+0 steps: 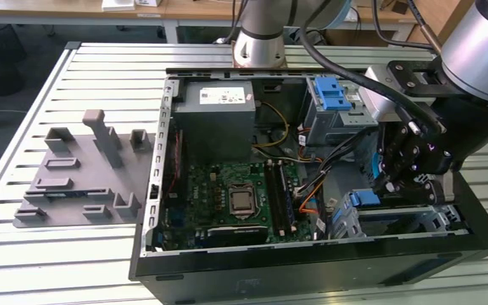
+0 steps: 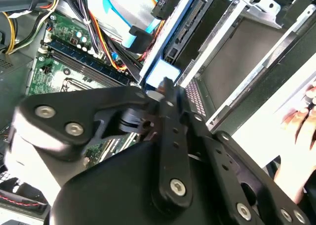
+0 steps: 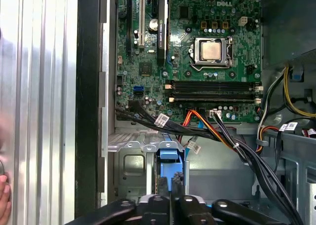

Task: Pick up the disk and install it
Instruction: 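Insert the disk into the insertion slot, then insert the first disk wire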

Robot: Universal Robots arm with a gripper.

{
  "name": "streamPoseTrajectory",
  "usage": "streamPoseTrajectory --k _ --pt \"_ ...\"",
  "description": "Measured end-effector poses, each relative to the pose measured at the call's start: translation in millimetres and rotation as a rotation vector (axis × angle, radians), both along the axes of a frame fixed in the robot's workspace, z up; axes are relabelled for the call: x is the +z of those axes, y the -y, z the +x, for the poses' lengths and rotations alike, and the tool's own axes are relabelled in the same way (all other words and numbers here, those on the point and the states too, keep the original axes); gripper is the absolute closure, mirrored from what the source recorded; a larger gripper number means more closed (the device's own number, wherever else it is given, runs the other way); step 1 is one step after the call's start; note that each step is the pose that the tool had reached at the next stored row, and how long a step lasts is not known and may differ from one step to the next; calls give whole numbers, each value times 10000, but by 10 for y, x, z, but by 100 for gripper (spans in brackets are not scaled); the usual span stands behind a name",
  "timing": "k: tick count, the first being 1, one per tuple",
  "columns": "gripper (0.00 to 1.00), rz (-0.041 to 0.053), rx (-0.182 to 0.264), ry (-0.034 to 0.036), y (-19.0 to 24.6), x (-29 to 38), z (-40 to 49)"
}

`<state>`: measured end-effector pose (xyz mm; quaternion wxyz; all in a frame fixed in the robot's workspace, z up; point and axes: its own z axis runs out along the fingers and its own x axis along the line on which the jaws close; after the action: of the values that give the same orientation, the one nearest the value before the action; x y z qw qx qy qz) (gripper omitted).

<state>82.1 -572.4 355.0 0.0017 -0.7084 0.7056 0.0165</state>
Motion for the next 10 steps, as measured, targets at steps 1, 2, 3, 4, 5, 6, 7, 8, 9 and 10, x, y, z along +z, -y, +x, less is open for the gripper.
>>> streamPoseTrajectory --k 1,2,3,4,5,6,7,8,9,10 --pt "87 0 0 0 0 0 0" --pt "87 0 0 0 0 0 0" --pt "89 0 0 0 0 0 0" --pt "89 0 0 0 0 0 0" --pt "89 0 0 0 0 -1 0" --pt "89 0 0 0 0 -1 0" --pt "89 0 0 0 0 -1 0" --pt "89 0 0 0 0 -2 0" --pt "89 0 0 0 0 -2 0" --pt "89 0 0 0 0 -2 0"
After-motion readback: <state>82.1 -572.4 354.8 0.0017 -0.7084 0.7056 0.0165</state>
